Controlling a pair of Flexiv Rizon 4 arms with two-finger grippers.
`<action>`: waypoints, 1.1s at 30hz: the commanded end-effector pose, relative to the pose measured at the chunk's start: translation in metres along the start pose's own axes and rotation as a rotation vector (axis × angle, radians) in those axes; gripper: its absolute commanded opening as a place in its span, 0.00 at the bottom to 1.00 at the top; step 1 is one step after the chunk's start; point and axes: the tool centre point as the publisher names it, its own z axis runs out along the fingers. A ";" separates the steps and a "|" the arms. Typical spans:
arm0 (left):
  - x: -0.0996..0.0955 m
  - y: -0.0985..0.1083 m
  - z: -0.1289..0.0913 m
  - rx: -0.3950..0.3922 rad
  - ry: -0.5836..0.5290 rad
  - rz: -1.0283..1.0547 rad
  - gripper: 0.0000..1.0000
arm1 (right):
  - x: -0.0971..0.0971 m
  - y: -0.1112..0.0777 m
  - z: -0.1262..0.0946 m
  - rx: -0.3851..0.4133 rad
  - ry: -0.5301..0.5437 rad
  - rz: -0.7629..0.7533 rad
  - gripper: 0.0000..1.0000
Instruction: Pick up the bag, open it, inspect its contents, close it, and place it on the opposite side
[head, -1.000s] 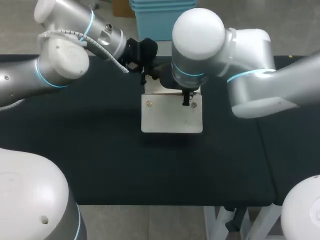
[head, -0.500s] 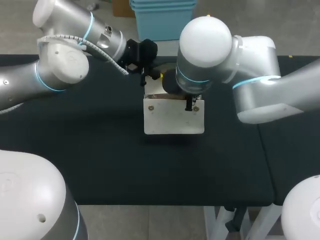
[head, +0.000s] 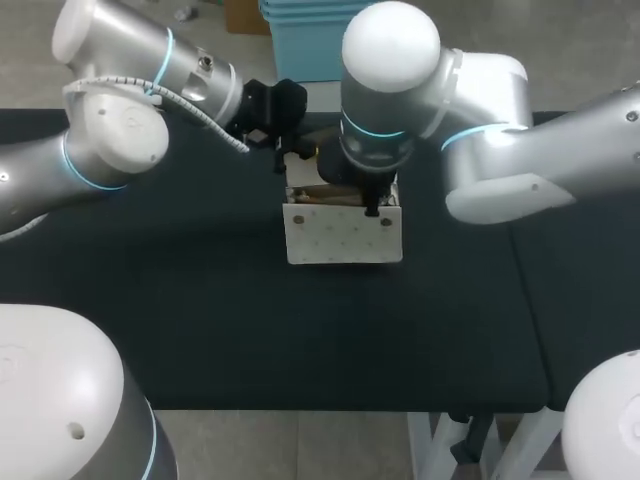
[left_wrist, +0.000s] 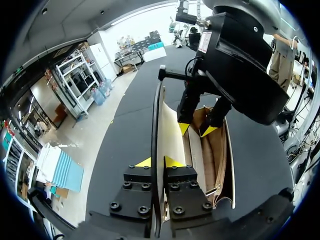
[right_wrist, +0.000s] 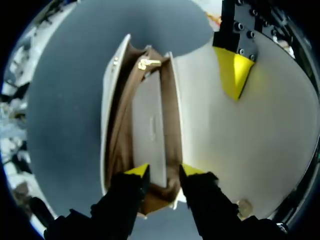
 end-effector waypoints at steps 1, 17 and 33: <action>0.001 -0.002 -0.001 0.013 0.001 0.005 0.00 | -0.002 0.006 0.001 0.045 0.054 -0.009 0.42; 0.004 -0.006 0.002 0.025 0.013 0.020 0.00 | 0.008 0.008 0.019 0.068 0.153 0.022 0.07; 0.002 -0.004 0.005 0.018 0.019 0.018 0.00 | 0.004 0.001 0.007 0.065 0.061 0.076 0.00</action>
